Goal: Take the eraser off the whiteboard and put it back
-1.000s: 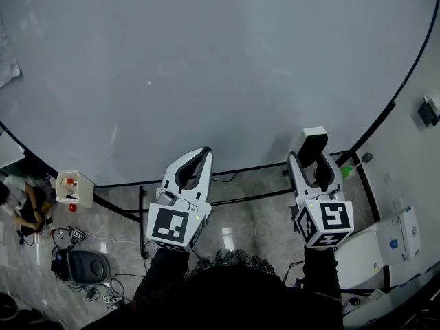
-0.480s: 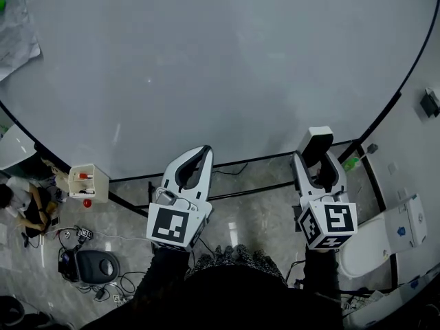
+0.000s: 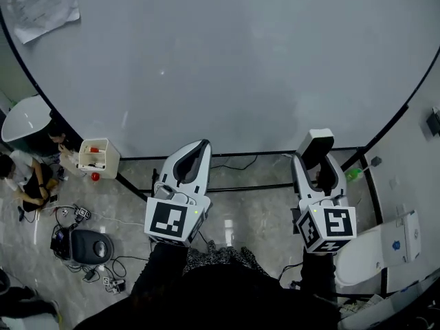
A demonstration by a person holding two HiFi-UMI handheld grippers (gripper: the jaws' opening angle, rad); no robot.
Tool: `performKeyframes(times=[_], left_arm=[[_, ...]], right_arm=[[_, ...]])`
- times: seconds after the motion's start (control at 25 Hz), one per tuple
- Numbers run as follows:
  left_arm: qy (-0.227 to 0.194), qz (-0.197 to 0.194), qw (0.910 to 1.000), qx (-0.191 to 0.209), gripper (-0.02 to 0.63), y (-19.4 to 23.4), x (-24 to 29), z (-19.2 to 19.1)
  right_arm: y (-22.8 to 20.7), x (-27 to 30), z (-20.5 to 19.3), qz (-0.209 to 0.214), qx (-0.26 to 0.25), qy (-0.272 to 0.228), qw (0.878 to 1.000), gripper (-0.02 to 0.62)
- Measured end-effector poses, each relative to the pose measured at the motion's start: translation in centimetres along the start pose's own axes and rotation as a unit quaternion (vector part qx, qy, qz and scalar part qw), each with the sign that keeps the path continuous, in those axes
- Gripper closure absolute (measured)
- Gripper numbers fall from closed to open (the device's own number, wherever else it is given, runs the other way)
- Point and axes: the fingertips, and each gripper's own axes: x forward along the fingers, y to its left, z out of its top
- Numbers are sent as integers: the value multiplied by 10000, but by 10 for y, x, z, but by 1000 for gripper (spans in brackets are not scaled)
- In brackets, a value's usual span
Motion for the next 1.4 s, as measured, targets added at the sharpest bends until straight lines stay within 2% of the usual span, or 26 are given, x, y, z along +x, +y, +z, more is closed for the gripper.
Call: performKeyframes(times=[0.32, 0.64, 0.8, 1.0, 1.28, 1.4], left_arm=[[66, 632, 9979, 116, 600, -2, -63, 2], [163, 1231, 9921, 185, 600, -30, -140, 12], [396, 1717, 9837, 365, 600, -18, -183, 18], [338, 2176, 9749, 344, 600, -4, -226, 23], [328, 2524, 9660, 450, 600, 19, -258, 24], [301, 2560, 9650, 483, 600, 37, -265, 22]], right_arm=[[40, -27, -2, 716, 38, -30, 9974, 350], [72, -64, -7, 1371, 147, -73, 9904, 350], [100, -72, -6, 1741, 180, -79, 9845, 350], [135, -73, -5, 2153, 230, -69, 9763, 350], [182, -67, -3, 2574, 227, -152, 9659, 350], [207, -58, -1, 2707, 192, -207, 9622, 350]])
